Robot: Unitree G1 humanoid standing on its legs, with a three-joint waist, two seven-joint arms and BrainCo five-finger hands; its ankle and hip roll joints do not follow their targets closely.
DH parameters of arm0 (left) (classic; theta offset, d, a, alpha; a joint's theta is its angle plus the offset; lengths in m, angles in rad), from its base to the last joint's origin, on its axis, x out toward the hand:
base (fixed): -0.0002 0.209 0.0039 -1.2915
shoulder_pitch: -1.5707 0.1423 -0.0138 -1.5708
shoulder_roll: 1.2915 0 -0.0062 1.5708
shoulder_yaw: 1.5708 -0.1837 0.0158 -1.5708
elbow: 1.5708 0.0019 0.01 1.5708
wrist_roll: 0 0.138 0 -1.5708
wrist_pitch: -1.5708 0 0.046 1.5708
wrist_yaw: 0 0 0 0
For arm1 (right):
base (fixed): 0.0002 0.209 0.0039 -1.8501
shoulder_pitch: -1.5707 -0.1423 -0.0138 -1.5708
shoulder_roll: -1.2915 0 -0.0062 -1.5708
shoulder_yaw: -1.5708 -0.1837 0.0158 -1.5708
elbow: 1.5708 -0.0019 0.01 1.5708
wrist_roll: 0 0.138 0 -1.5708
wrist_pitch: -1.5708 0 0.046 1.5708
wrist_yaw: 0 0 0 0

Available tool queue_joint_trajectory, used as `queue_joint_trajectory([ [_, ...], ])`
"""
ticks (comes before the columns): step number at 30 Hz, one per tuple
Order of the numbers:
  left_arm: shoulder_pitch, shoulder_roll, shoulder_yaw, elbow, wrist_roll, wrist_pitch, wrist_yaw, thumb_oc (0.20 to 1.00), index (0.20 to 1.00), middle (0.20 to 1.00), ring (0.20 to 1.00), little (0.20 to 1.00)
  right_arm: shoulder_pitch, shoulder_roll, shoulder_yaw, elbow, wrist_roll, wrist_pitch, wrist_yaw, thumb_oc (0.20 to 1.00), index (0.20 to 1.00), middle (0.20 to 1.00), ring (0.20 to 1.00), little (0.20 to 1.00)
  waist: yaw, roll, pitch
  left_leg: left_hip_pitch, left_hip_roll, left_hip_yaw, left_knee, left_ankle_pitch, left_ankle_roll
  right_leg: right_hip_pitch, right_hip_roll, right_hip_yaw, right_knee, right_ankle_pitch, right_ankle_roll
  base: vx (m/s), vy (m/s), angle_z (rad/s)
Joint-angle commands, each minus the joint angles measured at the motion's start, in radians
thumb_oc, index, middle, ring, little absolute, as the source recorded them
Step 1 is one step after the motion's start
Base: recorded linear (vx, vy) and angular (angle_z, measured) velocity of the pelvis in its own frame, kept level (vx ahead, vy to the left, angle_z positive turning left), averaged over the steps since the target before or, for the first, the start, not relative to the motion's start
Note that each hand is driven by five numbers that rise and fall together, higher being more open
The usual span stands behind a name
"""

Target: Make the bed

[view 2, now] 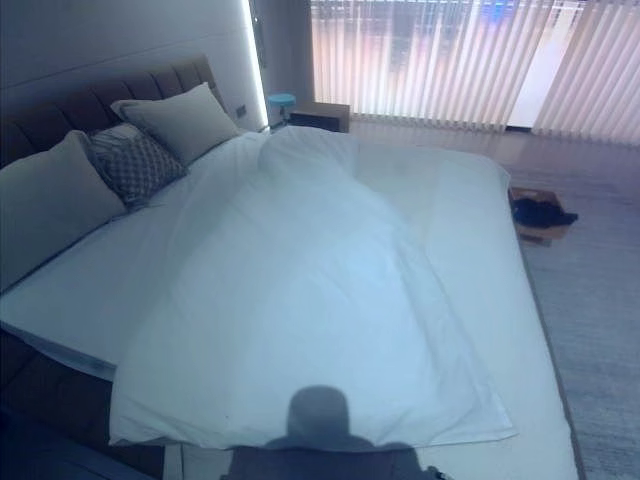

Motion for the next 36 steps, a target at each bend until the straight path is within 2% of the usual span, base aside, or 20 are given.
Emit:
queue_joint_trajectory([
  [1,-0.063,0.005,-0.011,0.036,0.000,-0.020,-0.006,1.000,1.000,1.000,1.000,1.000,-0.058,0.002,-0.004,0.013,-0.004,-0.008,0.000,1.000,1.000,1.000,1.000,1.000,0.004,-0.019,0.033,0.016,0.032,-0.024,0.035,-0.041,-0.028,-0.057,-0.027,-0.013,0.080,0.096,0.001,0.05,0.024,0.01],
  [4,-0.072,-0.004,0.005,0.092,0.005,0.010,-0.007,1.000,1.000,1.000,1.000,1.000,-0.057,0.000,-0.008,0.020,-0.008,0.000,0.005,1.000,1.000,1.000,1.000,1.000,-0.007,-0.020,0.030,0.018,0.029,-0.019,0.039,-0.048,-0.025,-0.060,-0.029,-0.005,0.087,0.095,0.003,0.07,0.030,-0.01],
  [8,-0.093,-0.014,0.024,-0.044,-0.155,-0.008,0.016,1.000,1.000,1.000,1.000,1.000,-0.068,-0.003,-0.031,-0.067,0.078,-0.015,-0.002,1.000,1.000,1.000,1.000,1.000,-0.015,-0.024,0.055,-0.022,0.032,-0.033,0.073,-0.054,-0.019,-0.106,-0.032,0.009,0.119,0.088,0.003,0.01,0.020,-0.03],
  [13,-0.126,-0.012,-0.067,-0.346,-0.371,-0.032,-0.002,1.000,1.000,1.000,1.000,1.000,-0.129,-0.017,-0.032,-0.261,0.170,-0.038,-0.049,1.000,1.000,1.000,1.000,1.000,-0.027,-0.022,0.181,-0.145,0.027,-0.059,0.120,-0.038,-0.012,-0.224,-0.047,0.023,0.146,0.111,0.006,-0.16,0.029,-0.02],
  [14,-0.126,-0.011,-0.068,-0.347,-0.371,-0.032,-0.002,1.000,1.000,1.000,1.000,1.000,-0.129,-0.017,-0.032,-0.262,0.170,-0.038,-0.049,1.000,1.000,1.000,1.000,1.000,-0.027,-0.023,0.181,-0.146,0.027,-0.059,0.121,-0.038,-0.012,-0.225,-0.047,0.023,0.147,0.111,0.006,-0.12,0.032,0.06],
  [17,-0.235,-0.068,-0.147,-0.436,-0.658,-0.030,0.018,1.000,1.000,1.000,1.000,1.000,-0.251,0.002,-0.003,-0.363,0.245,-0.031,-0.122,1.000,1.000,1.000,1.000,1.000,-0.030,-0.013,0.288,-0.234,0.020,-0.071,0.157,-0.030,-0.013,-0.299,-0.066,0.021,0.163,0.126,0.003,-0.15,0.033,0.04],
  [18,-0.279,-0.097,-0.168,-0.430,-0.727,-0.035,0.044,1.000,1.000,1.000,1.000,1.000,-0.303,0.015,0.024,-0.395,0.246,-0.023,-0.149,1.000,1.000,1.000,1.000,1.000,-0.031,-0.008,0.320,-0.252,0.025,-0.078,0.180,-0.057,-0.019,-0.320,-0.066,0.032,0.187,0.106,0.013,-0.08,-0.013,-0.01],
  [22,-0.368,-0.138,-0.208,-0.531,-0.906,-0.067,0.102,1.000,1.000,1.000,1.000,1.000,-0.395,0.049,0.065,-0.532,0.303,-0.041,-0.225,1.000,1.000,1.000,1.000,1.000,-0.040,-0.013,0.416,-0.355,0.021,-0.077,0.256,-0.073,-0.015,-0.441,-0.100,0.041,0.289,0.089,0.007,-0.13,-0.019,-0.02],
  [27,-0.395,-0.141,-0.297,-0.653,-0.998,-0.077,0.139,1.000,1.000,1.000,1.000,1.000,-0.436,0.087,0.073,-0.678,0.409,-0.088,-0.302,1.000,1.000,1.000,1.000,1.000,-0.048,-0.018,0.422,-0.540,0.035,-0.070,0.348,-0.092,-0.010,-0.611,-0.136,0.045,0.369,0.075,0.002,-0.08,-0.036,0.02],
  [30,-0.434,-0.127,-0.335,-0.742,-1.033,-0.087,0.179,1.000,1.000,1.000,1.000,1.000,-0.448,0.119,0.070,-0.765,0.537,-0.144,-0.341,1.000,1.000,1.000,1.000,1.000,-0.048,-0.025,0.422,-0.674,0.038,-0.071,0.394,-0.097,-0.005,-0.732,-0.162,0.036,0.413,0.076,0.001,-0.05,-0.043,0.05],
  [36,-0.458,-0.109,-0.318,-0.815,-1.067,-0.111,0.229,1.000,1.000,1.000,1.000,1.000,-0.452,0.143,0.074,-0.826,0.641,-0.191,-0.359,1.000,1.000,1.000,1.000,1.000,-0.042,-0.027,0.422,-0.781,0.037,-0.085,0.430,-0.103,-0.001,-0.825,-0.183,0.027,0.453,0.071,-0.002,-0.01,-0.042,0.06],
])
